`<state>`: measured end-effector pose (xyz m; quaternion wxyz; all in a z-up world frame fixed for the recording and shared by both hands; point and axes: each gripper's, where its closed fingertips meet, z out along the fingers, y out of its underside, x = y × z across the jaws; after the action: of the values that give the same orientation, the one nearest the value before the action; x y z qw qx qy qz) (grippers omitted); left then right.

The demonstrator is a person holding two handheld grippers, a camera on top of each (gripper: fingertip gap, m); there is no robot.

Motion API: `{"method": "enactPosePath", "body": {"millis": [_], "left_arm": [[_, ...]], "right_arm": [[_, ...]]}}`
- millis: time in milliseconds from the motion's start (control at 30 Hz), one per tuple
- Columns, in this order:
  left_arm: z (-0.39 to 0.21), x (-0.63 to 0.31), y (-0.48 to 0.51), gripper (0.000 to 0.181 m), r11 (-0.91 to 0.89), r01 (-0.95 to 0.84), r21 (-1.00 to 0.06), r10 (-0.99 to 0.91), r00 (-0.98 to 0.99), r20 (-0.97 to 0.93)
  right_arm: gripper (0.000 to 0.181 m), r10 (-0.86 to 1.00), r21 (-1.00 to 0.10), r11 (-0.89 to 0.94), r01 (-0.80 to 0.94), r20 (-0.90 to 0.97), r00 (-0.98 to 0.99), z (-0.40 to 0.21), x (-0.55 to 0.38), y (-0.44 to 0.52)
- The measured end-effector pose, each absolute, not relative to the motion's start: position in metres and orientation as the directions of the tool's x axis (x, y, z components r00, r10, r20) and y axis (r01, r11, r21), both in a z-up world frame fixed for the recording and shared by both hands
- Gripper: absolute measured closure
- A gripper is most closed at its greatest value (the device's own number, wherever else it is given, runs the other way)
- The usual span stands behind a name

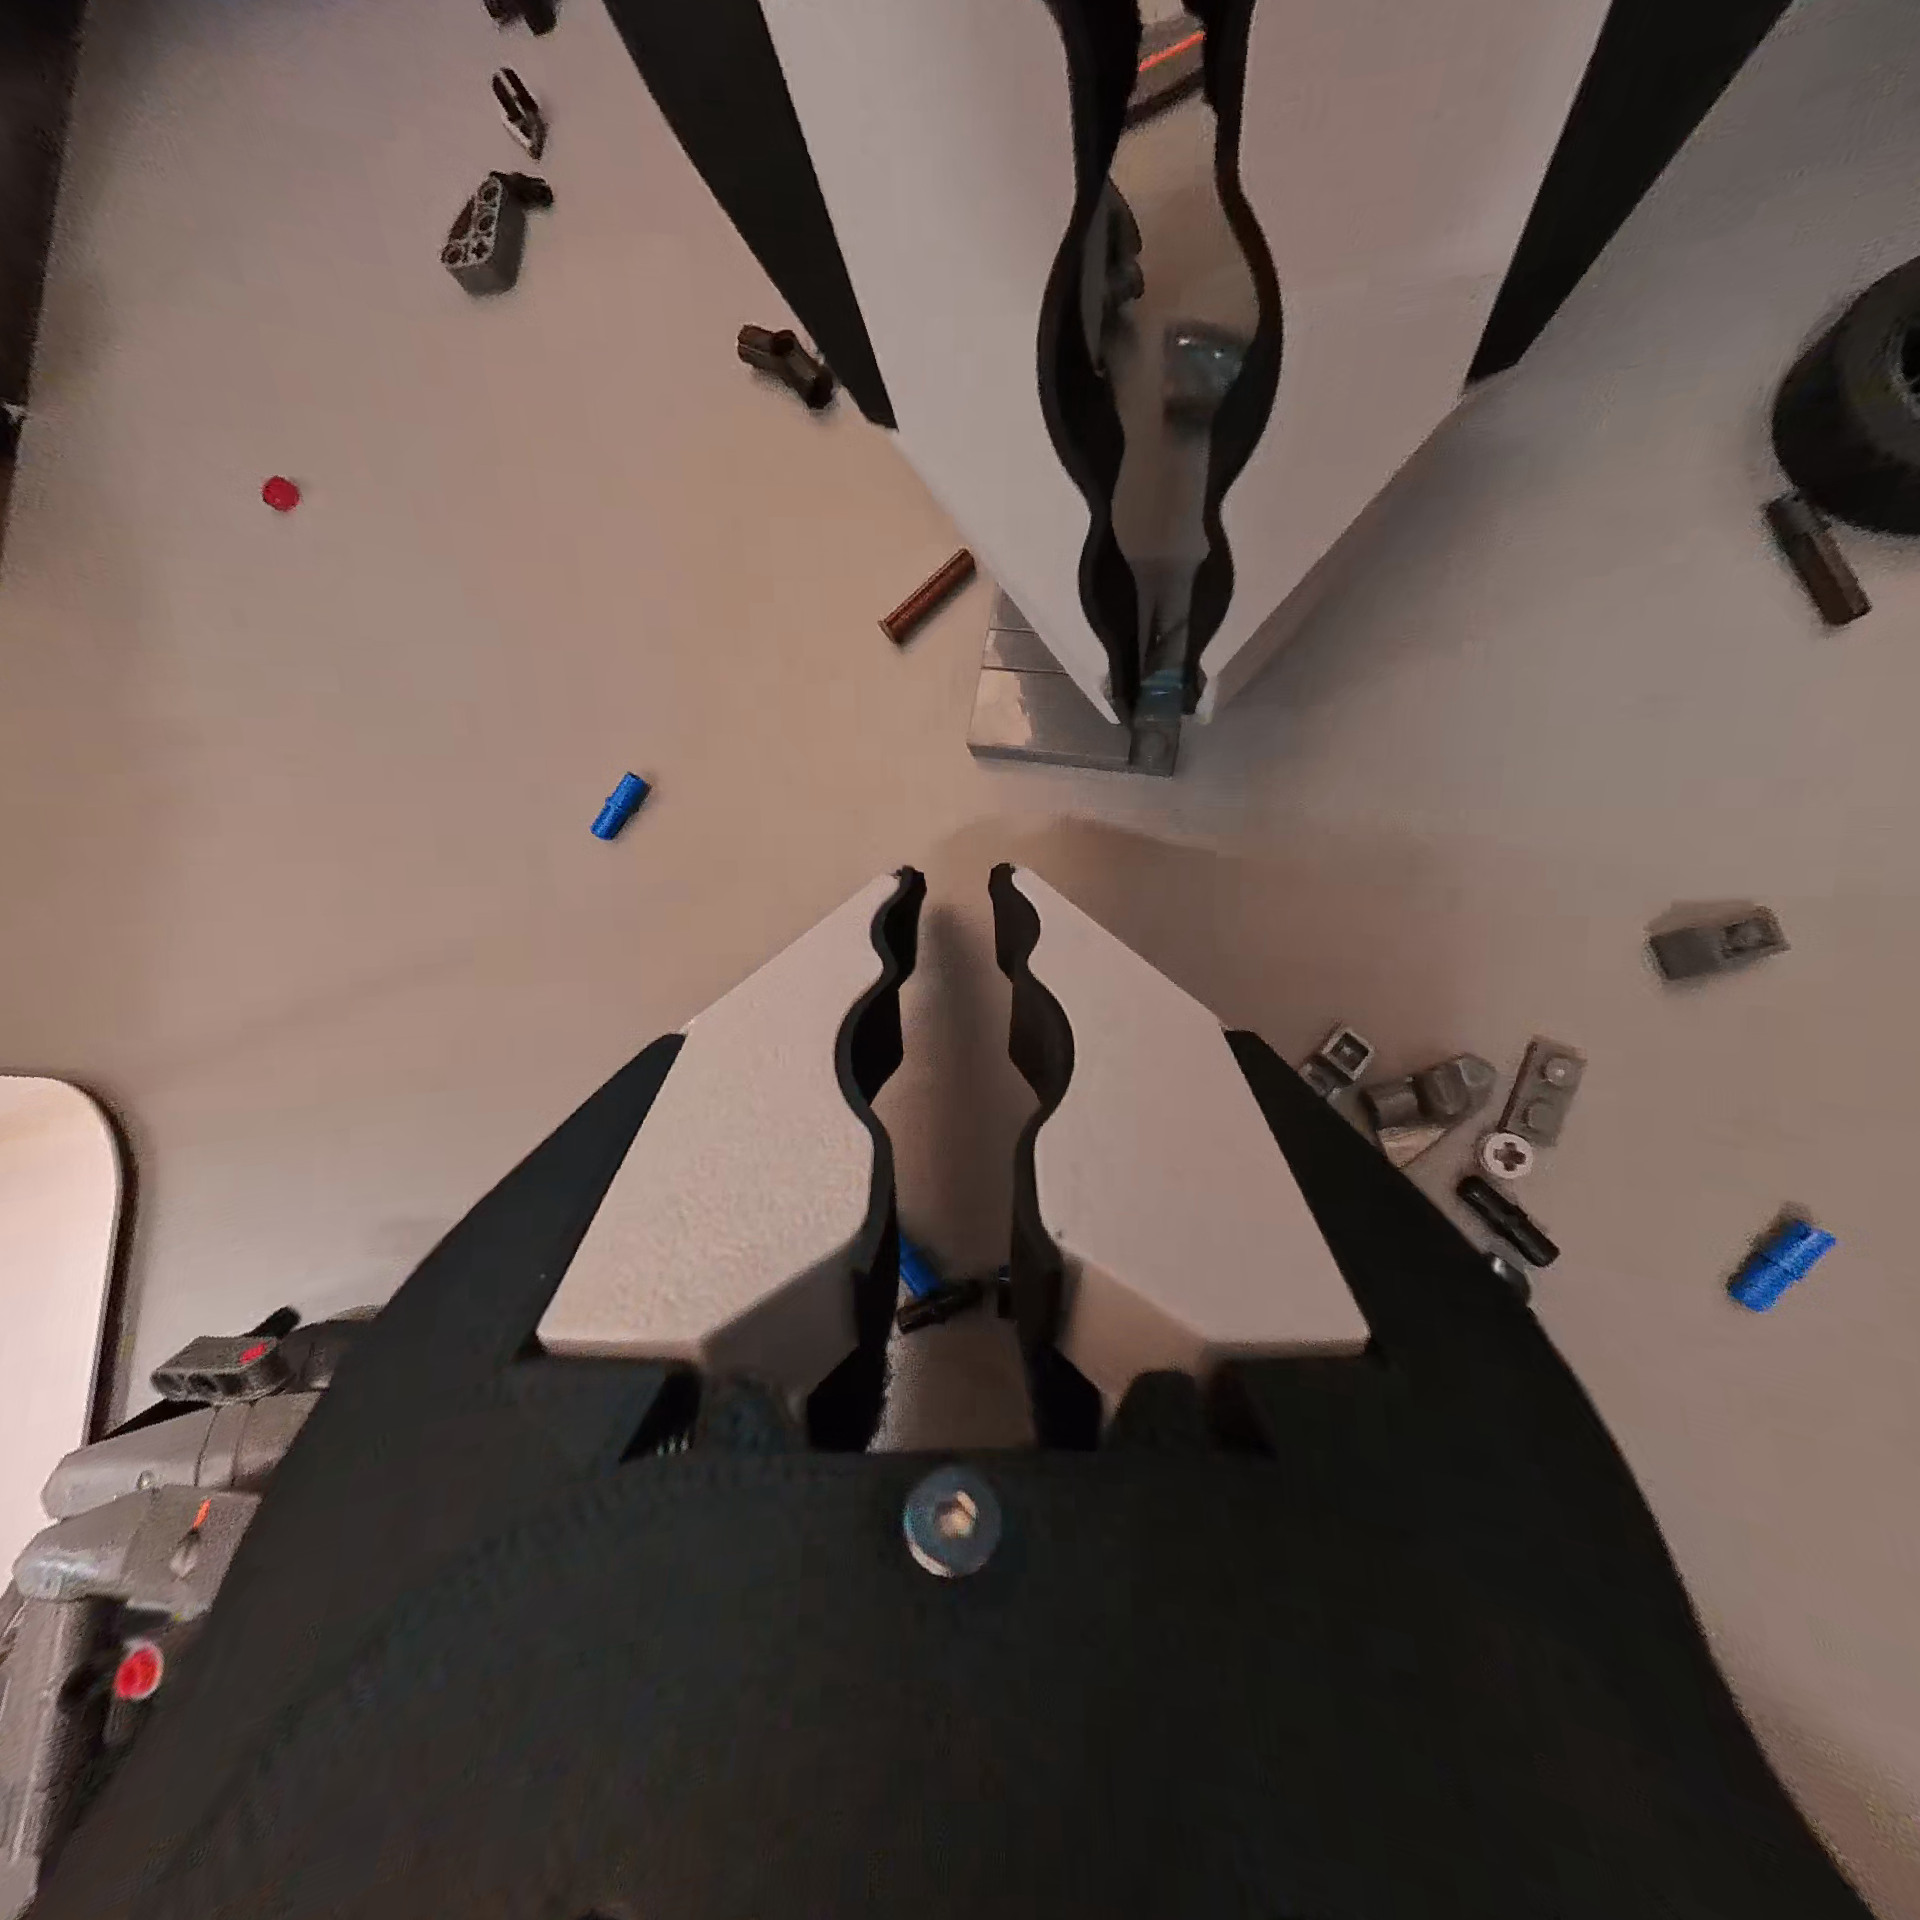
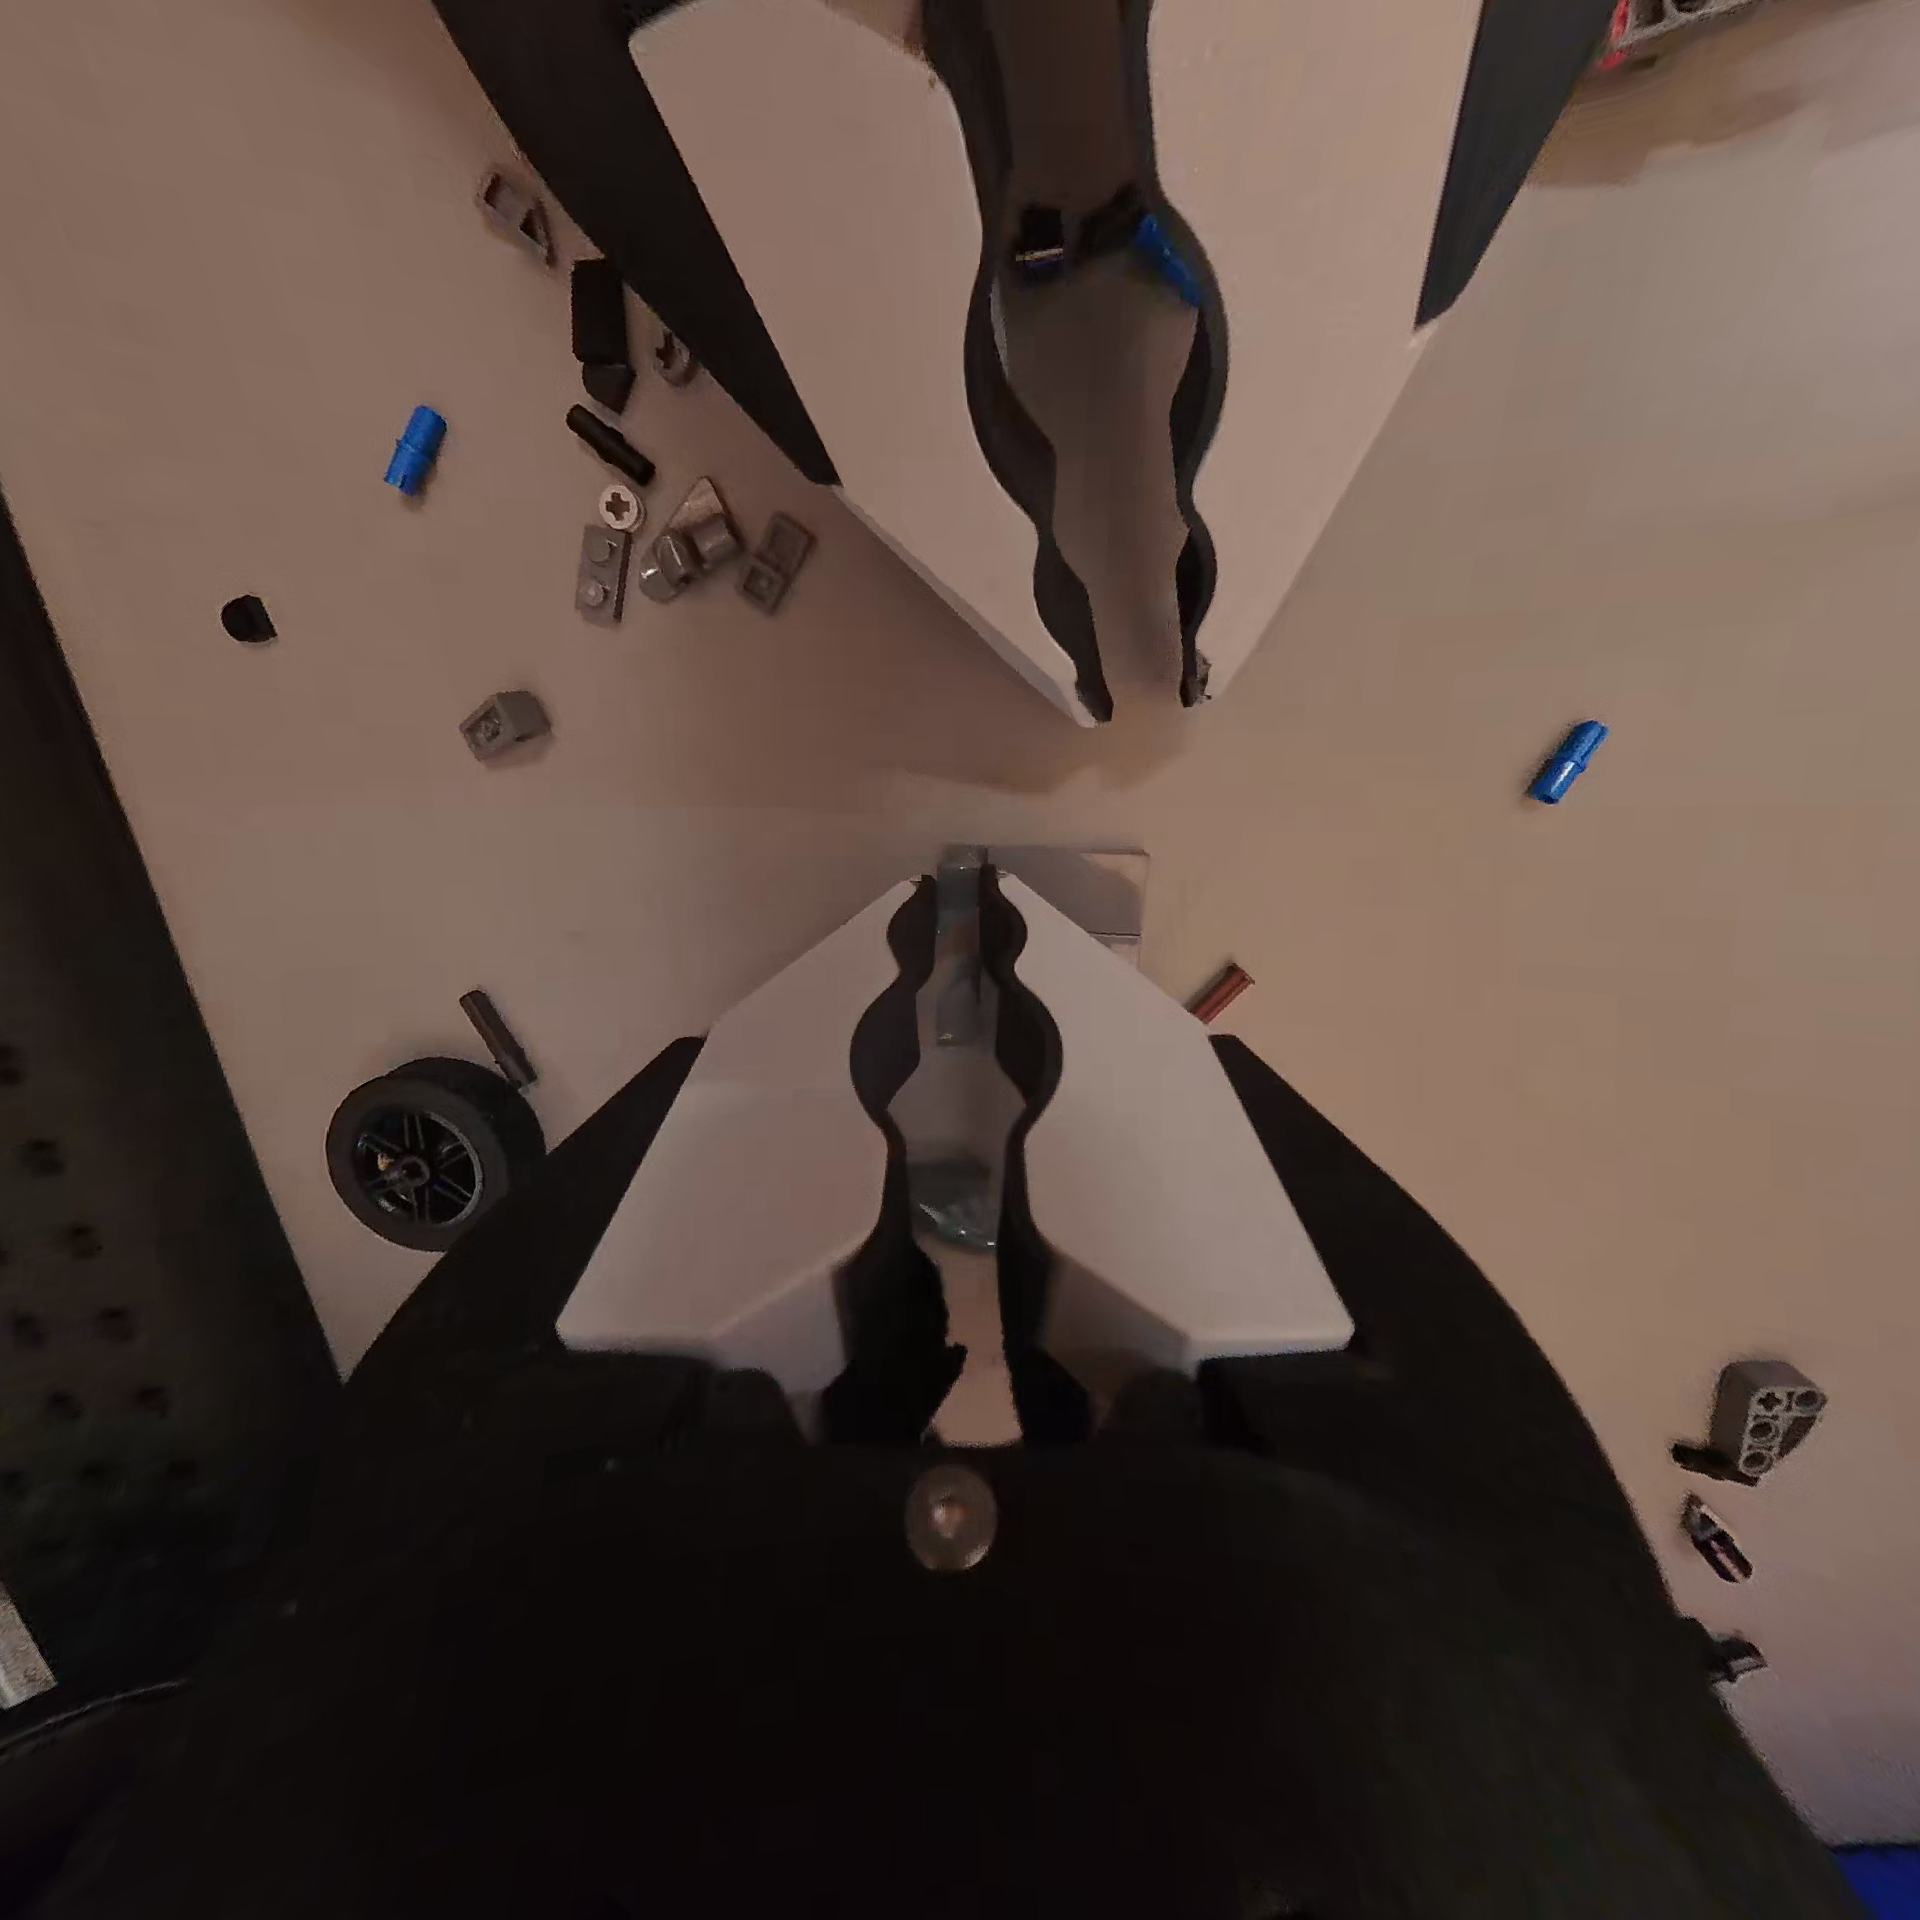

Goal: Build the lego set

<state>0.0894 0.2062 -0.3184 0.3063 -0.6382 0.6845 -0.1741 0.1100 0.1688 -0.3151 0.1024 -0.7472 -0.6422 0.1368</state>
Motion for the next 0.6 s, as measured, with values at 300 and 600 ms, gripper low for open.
{"method": "enactPosePath", "body": {"millis": [300, 600], "left_arm": [[-0.321, 0.082, 0.212, 0.17, 0.095, -0.786, -0.611, -0.984, 0.021, -0.179], [-0.325, 0.075, 0.218, 0.17, 0.071, -0.793, -0.605, -0.986, 0.037, -0.164]], "right_arm": [[0.175, 0.983, -0.313, -0.179, 0.933, -0.085, 0.16, -0.32, 0.111, 0.17], [0.175, 0.983, -0.32, -0.183, 0.929, -0.085, 0.164, -0.321, 0.108, 0.171]]}}
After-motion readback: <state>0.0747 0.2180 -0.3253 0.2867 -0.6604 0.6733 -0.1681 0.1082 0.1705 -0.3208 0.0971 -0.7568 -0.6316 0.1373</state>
